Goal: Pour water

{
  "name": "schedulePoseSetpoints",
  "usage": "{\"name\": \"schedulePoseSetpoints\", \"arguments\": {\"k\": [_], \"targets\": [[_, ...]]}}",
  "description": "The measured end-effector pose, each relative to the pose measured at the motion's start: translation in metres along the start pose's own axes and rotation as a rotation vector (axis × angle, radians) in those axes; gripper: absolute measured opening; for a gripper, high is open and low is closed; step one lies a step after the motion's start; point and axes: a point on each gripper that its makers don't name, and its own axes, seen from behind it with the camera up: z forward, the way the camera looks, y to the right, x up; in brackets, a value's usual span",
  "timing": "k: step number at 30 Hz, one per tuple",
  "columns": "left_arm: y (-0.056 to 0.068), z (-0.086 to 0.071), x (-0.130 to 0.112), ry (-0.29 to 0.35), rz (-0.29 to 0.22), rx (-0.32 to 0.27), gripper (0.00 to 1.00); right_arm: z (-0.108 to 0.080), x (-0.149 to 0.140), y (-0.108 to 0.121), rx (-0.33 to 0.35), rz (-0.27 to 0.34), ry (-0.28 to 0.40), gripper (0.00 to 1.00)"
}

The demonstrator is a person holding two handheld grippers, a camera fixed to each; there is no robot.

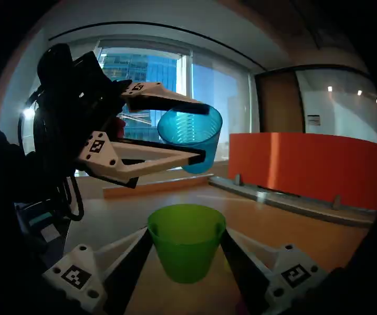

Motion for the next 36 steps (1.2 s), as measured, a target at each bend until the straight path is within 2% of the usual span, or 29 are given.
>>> {"name": "schedulePoseSetpoints", "arguments": {"k": [12, 36], "targets": [[0.003, 0.000, 0.004, -0.011, 0.116, 0.009, 0.89, 0.002, 0.004, 0.000, 0.000, -0.009, 0.006, 0.89], [0.007, 0.005, 0.013, -0.016, 0.218, 0.007, 0.89, 0.000, 0.010, 0.004, -0.002, -0.004, 0.024, 0.89]]}}
